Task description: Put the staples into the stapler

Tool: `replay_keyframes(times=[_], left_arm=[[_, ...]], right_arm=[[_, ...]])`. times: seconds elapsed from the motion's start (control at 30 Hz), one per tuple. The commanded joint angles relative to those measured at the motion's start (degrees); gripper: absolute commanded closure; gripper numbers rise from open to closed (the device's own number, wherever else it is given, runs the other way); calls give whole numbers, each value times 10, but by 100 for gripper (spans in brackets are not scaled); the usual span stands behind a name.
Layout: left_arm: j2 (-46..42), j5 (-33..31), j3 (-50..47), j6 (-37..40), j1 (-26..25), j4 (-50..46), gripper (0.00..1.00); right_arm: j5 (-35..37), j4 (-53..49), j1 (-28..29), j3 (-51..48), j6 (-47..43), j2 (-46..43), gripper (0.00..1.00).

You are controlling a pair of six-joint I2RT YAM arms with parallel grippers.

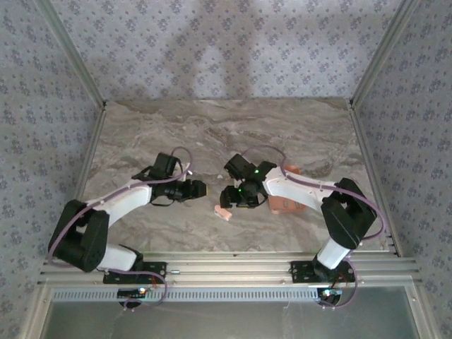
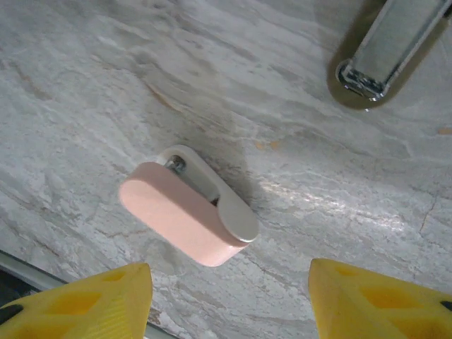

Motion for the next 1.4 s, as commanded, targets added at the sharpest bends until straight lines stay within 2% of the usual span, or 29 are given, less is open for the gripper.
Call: replay_keyframes(times=[0.0,0.2,0.43,0.5,0.67,0.8,1.07,1.37], left_arm=[[-40,-28,-11,-12,20,-25,43],[-90,-32,-47,-17,61,-32,43],[-137,-32,-73,-17,97,-45,42],[-143,-29,-78,-17,104,-47,42],[-150,-27,-83,-14,114,-53,42],[-158,-37,-81,-11,122,-59,42],[-163,-66,-71,-10,124,-61,41],[-149,-65,-54,-5,126,-57,41]], right_arm=[[40,-71,22,54,-68,21,39],[59,-113,59,127,-133,97,39],[69,-134,71,171,-178,173,41],[69,-134,70,177,-181,189,46],[71,-136,70,188,-181,194,68],[93,-131,59,194,-161,170,75],[108,-117,12,260,-66,202,76],[93,-118,-11,349,-48,286,74]])
